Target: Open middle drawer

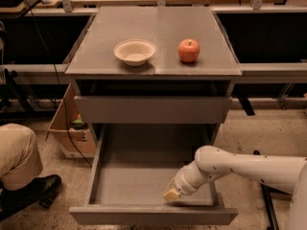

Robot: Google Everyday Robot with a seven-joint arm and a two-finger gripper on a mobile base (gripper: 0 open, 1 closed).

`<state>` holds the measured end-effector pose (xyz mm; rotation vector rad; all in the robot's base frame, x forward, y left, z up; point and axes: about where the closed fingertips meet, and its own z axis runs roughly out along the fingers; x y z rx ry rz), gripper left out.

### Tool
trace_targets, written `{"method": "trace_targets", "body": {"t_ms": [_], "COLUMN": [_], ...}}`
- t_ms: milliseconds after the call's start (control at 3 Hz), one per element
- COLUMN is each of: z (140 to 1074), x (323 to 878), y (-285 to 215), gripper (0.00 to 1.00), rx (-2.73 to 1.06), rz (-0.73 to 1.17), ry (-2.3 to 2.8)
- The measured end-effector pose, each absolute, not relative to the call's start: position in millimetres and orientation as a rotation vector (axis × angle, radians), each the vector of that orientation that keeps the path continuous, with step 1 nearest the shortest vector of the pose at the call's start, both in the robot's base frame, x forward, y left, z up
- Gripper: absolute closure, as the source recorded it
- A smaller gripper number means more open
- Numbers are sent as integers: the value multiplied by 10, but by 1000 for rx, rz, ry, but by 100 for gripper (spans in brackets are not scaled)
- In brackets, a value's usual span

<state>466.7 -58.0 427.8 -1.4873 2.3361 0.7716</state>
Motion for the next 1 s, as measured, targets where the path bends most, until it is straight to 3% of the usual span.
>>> {"method": "trace_targets", "body": {"t_ms": [1000], "z": [4186], "x": [4443], "y": [-653], "gripper": [100], "rx": [-1574], "rz": [932], "ry": [2434]}}
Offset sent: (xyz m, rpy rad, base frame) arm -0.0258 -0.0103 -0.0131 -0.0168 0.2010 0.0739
